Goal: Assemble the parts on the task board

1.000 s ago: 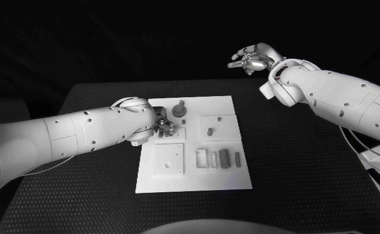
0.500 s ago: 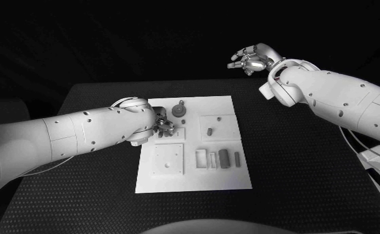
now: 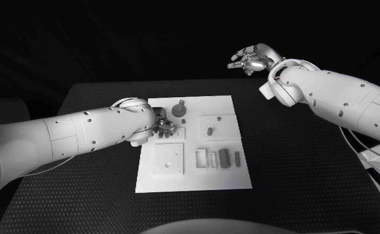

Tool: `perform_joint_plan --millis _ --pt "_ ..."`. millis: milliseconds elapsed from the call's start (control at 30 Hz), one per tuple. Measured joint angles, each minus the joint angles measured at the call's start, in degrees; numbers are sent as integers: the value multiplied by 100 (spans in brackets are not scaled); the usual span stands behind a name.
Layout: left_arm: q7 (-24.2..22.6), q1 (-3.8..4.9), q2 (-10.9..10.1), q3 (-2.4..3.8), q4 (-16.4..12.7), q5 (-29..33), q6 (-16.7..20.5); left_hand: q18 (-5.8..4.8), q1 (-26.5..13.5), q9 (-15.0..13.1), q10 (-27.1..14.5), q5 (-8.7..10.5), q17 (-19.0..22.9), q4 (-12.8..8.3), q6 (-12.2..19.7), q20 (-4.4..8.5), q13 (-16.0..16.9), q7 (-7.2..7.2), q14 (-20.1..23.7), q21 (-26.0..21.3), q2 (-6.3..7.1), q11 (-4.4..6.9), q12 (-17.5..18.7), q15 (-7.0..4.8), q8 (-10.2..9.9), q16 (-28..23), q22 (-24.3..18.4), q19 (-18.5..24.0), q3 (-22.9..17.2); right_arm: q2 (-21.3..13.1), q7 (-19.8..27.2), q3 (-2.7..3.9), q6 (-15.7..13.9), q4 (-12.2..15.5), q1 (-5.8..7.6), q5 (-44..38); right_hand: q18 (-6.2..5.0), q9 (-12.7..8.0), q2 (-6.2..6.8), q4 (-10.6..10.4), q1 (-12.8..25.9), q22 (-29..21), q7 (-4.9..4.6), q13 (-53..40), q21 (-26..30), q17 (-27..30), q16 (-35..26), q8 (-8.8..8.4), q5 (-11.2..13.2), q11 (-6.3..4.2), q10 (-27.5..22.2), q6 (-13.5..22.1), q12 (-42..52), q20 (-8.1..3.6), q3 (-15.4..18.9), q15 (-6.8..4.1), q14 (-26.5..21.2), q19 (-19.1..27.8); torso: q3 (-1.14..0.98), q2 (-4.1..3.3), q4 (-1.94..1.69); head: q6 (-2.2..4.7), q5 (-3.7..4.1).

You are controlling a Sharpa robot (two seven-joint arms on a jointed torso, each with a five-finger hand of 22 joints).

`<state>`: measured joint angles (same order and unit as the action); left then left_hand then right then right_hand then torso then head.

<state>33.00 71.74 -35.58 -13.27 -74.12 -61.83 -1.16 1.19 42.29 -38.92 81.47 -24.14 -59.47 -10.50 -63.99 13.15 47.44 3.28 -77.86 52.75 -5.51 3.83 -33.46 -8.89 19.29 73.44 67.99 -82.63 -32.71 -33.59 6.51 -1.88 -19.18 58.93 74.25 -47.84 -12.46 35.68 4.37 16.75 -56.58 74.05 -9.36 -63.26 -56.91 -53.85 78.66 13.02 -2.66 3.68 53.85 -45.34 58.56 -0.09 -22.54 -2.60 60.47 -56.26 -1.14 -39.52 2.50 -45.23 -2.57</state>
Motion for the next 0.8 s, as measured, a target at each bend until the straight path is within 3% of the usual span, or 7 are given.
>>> perform_joint_plan --millis 200,500,667,733,800 --pt "-5 -2 7 2 14 18 -8 0 -47 -38 19 -231 30 -11 -22 0 -14 0 8 26 -47 19 -27 8 0 44 12 0 -10 4 0 0 11 -6 -13 -1 0 0 0 0 0 0 0 0 0 0 0 0 0 0 0 0 0 0 0 0 0 0 -2 0 2 -5 -5" --pt "-5 -2 11 2 26 27 -9 0 -62 -56 22 -250 51 -14 -35 0 -28 4 9 26 -62 17 -49 8 0 67 13 0 -8 9 -1 0 23 -10 -18 -3 0 0 0 0 0 -1 -4 6 0 5 0 0 0 0 0 4 0 19 0 0 0 19 1 1 2 -8 -7" --pt "-5 -4 9 2 29 38 2 0 -103 -68 23 91 103 -37 -54 0 -56 -11 9 26 -26 16 -49 8 -37 89 9 0 -31 8 -1 0 27 -12 -20 -3 -1 0 0 -16 0 -1 -8 6 0 5 0 0 0 0 0 8 0 19 16 0 0 19 2 1 2 -5 -4" --pt "-5 -6 6 1 33 39 4 18 -226 -68 30 182 128 -74 -111 0 -68 -49 40 26 76 23 -72 -23 -37 116 2 0 24 8 -1 0 29 -12 -21 -3 -1 0 0 -16 0 -1 -9 6 0 5 0 0 0 0 0 9 -1 19 16 0 0 19 2 1 2 -5 -4" --pt "0 -14 2 -8 43 40 6 146 -312 -81 52 425 152 -20 -217 1 -81 -154 151 25 227 46 -88 -130 -48 121 -10 0 150 8 -1 0 31 -13 -23 -3 -1 0 0 -16 0 1 -15 6 0 5 0 0 0 0 0 15 0 19 16 0 0 19 2 1 2 -5 -2"
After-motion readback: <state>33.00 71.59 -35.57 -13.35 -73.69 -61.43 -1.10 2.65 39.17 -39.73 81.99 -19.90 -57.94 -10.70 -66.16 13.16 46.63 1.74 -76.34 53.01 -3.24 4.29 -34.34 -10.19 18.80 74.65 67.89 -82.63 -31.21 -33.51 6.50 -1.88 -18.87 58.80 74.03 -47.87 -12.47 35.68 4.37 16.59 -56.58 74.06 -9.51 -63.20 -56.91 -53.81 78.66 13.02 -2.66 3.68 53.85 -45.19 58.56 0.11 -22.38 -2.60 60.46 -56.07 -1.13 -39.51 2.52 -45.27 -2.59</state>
